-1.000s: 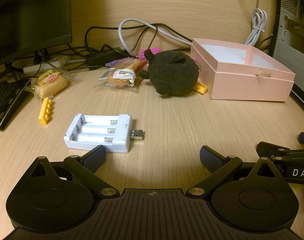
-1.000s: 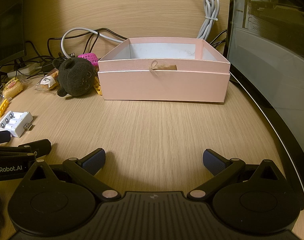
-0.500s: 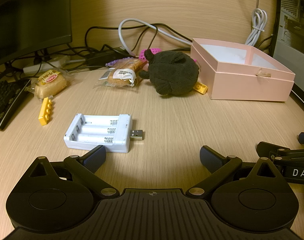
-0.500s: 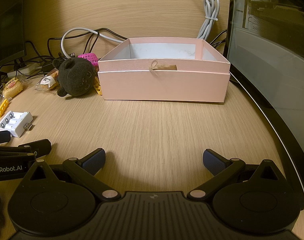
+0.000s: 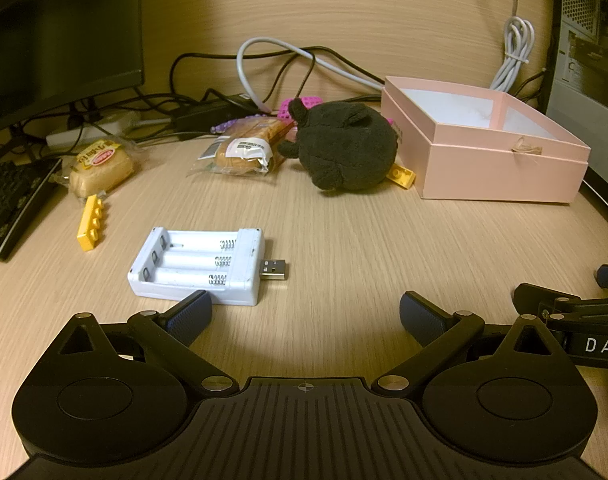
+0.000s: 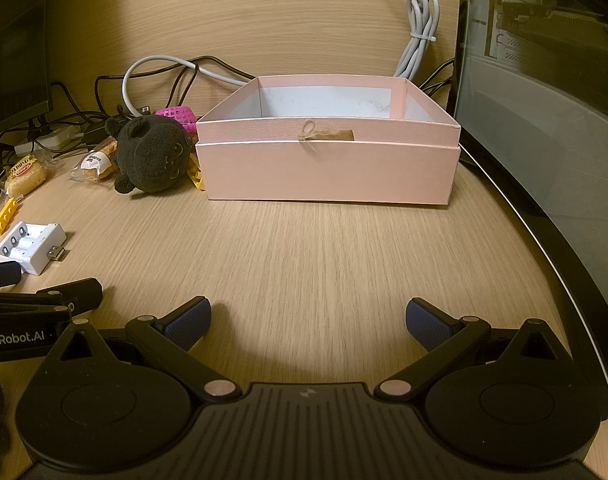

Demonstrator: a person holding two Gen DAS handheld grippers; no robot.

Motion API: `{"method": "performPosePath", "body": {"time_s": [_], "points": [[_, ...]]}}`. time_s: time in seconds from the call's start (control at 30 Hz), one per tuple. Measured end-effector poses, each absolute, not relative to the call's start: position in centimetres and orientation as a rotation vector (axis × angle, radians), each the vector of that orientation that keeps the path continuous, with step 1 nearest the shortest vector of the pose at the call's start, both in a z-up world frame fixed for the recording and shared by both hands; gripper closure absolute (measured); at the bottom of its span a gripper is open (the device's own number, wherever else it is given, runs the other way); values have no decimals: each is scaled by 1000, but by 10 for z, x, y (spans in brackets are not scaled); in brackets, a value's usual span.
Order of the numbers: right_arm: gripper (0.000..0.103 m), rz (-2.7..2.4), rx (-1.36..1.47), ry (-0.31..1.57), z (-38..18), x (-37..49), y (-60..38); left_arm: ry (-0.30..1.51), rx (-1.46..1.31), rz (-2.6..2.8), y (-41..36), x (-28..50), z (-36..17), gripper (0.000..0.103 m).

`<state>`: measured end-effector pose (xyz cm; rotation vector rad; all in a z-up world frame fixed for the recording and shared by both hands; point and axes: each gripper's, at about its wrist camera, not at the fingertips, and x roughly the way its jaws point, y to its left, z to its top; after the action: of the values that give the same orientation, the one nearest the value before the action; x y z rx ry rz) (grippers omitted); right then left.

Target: Organize objects

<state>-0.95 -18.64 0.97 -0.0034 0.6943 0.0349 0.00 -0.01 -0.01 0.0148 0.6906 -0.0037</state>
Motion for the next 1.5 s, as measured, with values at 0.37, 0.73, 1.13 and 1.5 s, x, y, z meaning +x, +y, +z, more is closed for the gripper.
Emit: {"method": "performPosePath", "body": {"time_s": [0.37, 0.73, 1.13, 1.5], "points": [[0, 45, -5, 697, 7, -10, -188, 685, 2, -10, 1, -1, 0, 2], [0, 31, -4, 800, 15, -4, -184, 538, -39, 152, 127, -45, 59, 2], [0, 156, -85, 862, 33, -5, -124, 765, -40, 490, 321, -46, 28, 2], [13, 543, -200, 730, 64, 48, 73, 721, -201, 370, 344, -64, 38, 52]]}}
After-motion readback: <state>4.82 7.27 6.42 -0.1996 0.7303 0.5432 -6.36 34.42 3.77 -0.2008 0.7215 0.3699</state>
